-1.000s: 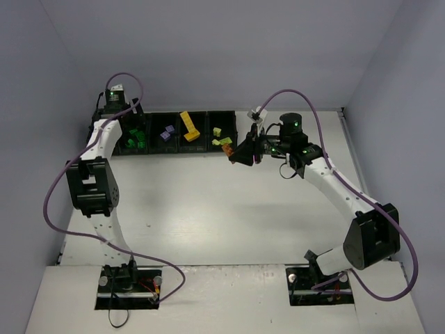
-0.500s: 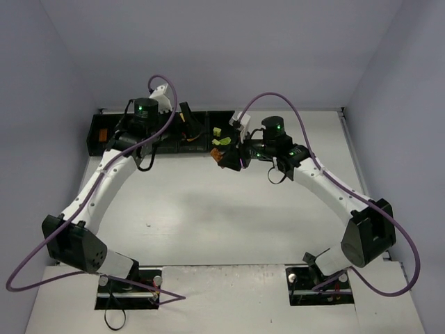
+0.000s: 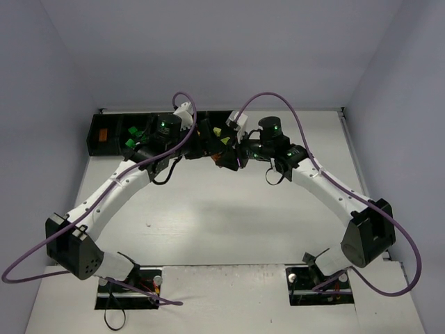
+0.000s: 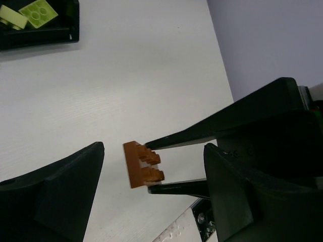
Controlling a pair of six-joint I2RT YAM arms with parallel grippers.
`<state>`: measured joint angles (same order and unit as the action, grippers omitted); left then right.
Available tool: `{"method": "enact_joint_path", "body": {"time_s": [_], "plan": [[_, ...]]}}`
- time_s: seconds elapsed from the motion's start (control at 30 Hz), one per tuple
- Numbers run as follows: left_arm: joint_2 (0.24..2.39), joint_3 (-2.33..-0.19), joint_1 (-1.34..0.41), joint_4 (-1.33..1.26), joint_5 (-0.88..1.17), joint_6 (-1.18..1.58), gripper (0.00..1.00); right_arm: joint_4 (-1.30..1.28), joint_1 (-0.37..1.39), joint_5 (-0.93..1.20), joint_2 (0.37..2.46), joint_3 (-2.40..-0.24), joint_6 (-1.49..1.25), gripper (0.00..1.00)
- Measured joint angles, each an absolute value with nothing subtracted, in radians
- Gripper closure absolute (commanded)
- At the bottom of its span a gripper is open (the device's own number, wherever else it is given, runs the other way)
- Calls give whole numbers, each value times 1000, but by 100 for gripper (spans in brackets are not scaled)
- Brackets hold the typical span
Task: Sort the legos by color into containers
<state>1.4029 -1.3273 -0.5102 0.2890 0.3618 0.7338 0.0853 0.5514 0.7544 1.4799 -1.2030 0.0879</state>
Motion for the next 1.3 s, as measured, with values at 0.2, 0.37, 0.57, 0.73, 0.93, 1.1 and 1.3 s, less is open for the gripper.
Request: {"method": "enact_joint_path", "body": {"time_s": [0.2,0.37,0.57,0.73,0.93,1.1,1.3], "plan": [[1403,-1327,-551,271,347,746,61,85,558,748,1480,-1203,88,100],[1403,-1309,-548,272,311,746,92,83,558,740,1480,-1203,88,100],[1403,-1305,-549,266,302,764,100,80,558,719,1480,-1203,91,100],[1403,-1301,-544,265,292,757,100,80,558,708,1481,-1203,83,36],[1401,-1299,-442,294,282,698,100,80,557,658,1481,-1202,67,20],[1399,-1314,-207,355,216,584,100,86,555,616,1475,-1169,44,20],[1425,-1403,82,376,56,451,100,85,550,585,1459,-1105,22,20]]}}
